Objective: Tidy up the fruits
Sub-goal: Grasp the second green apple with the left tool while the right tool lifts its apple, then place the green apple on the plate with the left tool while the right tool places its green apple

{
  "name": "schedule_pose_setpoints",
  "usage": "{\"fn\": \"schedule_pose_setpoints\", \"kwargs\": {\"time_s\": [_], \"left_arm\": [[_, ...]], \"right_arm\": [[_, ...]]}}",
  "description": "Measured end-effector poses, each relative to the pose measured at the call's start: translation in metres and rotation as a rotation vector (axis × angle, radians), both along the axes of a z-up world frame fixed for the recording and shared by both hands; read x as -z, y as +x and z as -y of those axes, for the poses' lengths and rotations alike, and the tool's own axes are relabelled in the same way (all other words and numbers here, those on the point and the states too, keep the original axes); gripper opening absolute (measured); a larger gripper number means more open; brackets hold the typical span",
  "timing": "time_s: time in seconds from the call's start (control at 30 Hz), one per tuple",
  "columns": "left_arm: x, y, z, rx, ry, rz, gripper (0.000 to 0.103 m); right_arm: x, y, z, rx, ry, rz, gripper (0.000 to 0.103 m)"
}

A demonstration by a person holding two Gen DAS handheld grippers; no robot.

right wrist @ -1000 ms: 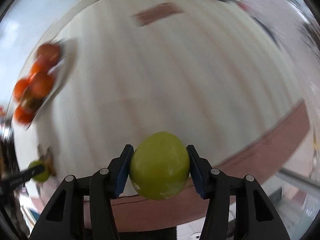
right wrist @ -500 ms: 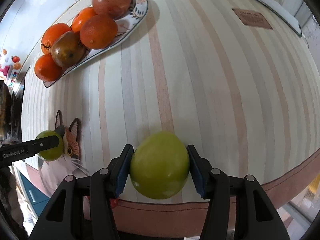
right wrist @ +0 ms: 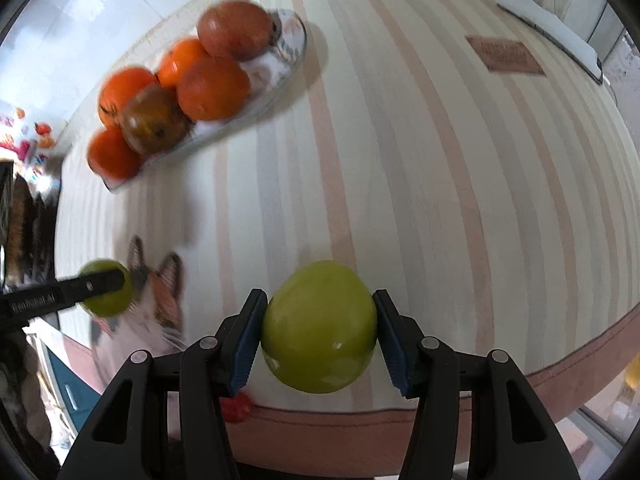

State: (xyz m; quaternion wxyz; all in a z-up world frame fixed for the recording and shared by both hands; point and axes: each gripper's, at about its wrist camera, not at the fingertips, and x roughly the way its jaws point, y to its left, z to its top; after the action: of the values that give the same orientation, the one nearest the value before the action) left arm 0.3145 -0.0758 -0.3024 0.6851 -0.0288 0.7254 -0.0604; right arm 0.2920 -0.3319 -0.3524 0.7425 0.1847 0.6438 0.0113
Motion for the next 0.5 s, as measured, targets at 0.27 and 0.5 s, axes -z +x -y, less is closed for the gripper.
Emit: {"fn": "schedule_pose_setpoints", "kwargs": {"time_s": [0.27,0.5], "left_arm": [[-0.067,0.041,-0.026,-0.062,-0.085,0.119,0.052],[-0.06,0.11,-0.055,-0.125,-0.054,0.138,0.052]], "right_arm": [[-0.039,0.063,0.016,0.04,0.039,0.119,0.057],[-0.038,0.124,0.024,0.082,0.044,0.148,0.057]]}}
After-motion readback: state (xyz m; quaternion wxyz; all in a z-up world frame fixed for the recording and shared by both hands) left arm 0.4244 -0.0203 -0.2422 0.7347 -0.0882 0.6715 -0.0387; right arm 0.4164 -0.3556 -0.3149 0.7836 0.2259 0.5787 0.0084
